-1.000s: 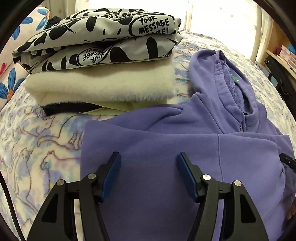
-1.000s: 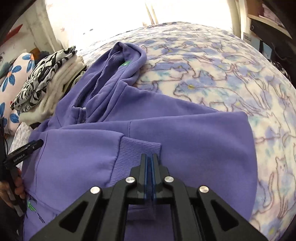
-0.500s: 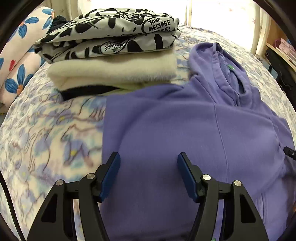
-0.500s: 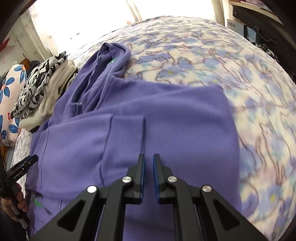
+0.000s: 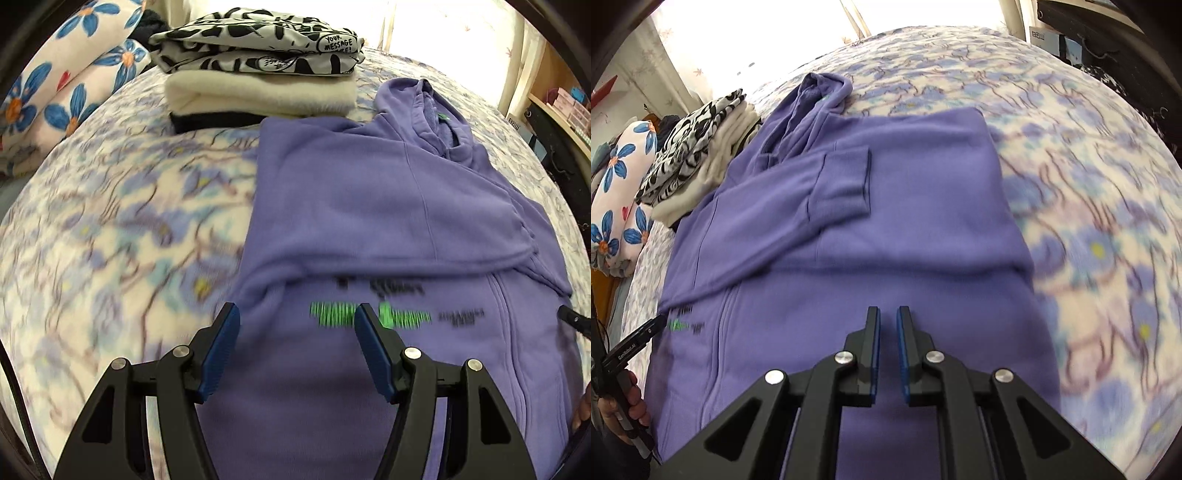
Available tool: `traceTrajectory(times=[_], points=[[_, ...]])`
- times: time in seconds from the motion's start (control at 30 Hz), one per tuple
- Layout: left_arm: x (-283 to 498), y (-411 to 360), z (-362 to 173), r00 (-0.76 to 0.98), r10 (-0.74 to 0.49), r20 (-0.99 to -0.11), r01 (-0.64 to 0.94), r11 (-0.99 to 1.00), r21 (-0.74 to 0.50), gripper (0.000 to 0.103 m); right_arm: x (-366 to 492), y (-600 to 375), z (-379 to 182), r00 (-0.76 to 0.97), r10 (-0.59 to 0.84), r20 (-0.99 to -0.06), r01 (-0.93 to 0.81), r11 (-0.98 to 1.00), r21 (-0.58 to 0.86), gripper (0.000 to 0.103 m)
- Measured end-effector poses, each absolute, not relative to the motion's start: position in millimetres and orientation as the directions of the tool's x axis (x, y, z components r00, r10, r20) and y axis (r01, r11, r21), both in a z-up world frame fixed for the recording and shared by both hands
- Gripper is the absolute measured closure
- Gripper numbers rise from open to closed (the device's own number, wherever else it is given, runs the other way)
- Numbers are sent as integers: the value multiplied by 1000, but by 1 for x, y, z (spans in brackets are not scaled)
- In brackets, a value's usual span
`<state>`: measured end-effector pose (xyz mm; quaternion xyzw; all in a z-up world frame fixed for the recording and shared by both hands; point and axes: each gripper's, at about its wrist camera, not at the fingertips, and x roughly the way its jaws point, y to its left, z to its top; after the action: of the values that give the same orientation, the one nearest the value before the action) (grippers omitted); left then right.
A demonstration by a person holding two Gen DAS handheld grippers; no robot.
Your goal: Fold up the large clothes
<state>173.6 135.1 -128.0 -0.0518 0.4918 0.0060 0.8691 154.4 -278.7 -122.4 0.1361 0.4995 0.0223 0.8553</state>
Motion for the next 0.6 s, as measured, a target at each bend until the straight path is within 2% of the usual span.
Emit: traceTrajectory(times=[0.4,0.6], points=[[111,144,-105,522,-31,-853,-84,993,-88,40,94,-274,-99,540,193,-819,58,962,265,94],[82,148,-98,522,-21,-853,-109,990,-91,40,65,-272,-88,561,208,-801,41,960,278,80]])
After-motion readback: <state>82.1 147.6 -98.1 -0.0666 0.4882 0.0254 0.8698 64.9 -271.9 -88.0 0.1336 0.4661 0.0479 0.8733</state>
